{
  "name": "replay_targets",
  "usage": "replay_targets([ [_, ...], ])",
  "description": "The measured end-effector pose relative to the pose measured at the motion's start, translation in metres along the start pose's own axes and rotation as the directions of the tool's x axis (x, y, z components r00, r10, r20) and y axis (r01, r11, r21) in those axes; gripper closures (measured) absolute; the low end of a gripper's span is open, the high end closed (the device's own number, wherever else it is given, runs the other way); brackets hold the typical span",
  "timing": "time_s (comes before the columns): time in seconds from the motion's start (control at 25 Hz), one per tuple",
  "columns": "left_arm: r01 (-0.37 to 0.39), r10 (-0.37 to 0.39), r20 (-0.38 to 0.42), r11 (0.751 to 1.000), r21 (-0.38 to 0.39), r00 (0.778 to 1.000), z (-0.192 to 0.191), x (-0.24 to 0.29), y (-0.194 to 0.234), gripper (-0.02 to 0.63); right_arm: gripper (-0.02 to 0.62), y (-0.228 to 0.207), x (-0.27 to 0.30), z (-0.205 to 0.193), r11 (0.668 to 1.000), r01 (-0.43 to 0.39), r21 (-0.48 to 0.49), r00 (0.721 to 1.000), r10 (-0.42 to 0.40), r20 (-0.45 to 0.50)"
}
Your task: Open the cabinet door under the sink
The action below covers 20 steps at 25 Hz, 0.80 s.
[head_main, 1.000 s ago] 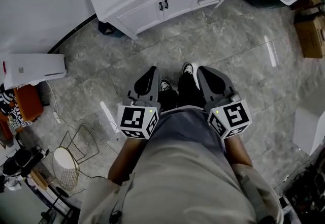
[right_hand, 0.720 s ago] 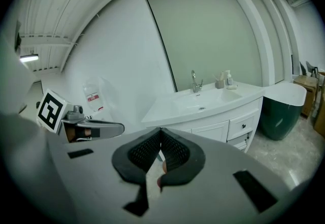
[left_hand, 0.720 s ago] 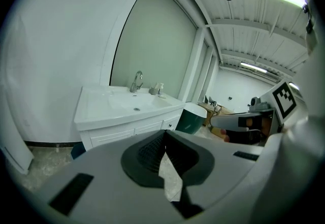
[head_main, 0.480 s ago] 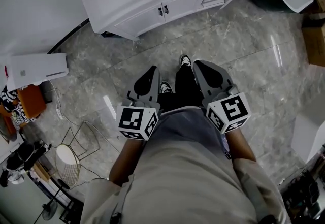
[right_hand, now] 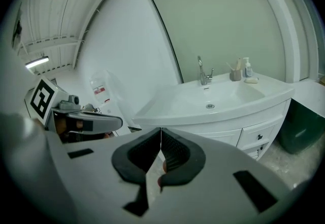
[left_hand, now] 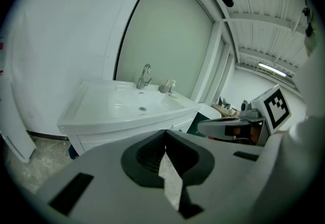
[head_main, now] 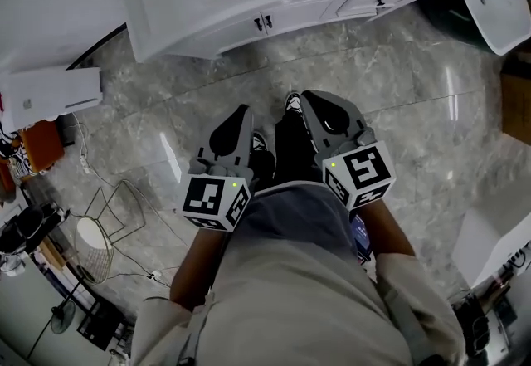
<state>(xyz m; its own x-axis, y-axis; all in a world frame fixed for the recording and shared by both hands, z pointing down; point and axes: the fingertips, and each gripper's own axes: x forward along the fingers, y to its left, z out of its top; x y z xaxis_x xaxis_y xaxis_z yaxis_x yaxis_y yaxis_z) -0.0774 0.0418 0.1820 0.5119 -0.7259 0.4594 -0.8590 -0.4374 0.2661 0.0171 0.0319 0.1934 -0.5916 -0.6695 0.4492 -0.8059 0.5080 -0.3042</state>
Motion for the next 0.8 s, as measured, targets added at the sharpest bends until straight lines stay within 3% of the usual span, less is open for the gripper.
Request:
replay_targets([
  [0.36, -0.108, 0.108, -0.003, 0.994, -0.03, 0.994, 0.0, 0.036, 0.022, 0.606, 0.582, -0.05, 0.05, -0.017, 0.999, -0.028, -0.016, 0.997, 0.027, -0.068],
  [0.6, -0.06, 0.059, -0.013, 0.998, -0.009, 0.998, -0.005, 0.055, 0.03, 0.606, 0.583, -0.066, 0.086, -0.021, 0.999, -0.015, -0.052, 0.995, 0.01, -0.101],
  [0.8, -0.061, 0.06, -0.038, 0.998, -0.035, 0.998, -0.018, 0.067, 0.051, 0.606, 0.582, -0.074, 0.116, -0.036, 0.999, 0.012, -0.038, 0.992, -0.017, -0.128],
])
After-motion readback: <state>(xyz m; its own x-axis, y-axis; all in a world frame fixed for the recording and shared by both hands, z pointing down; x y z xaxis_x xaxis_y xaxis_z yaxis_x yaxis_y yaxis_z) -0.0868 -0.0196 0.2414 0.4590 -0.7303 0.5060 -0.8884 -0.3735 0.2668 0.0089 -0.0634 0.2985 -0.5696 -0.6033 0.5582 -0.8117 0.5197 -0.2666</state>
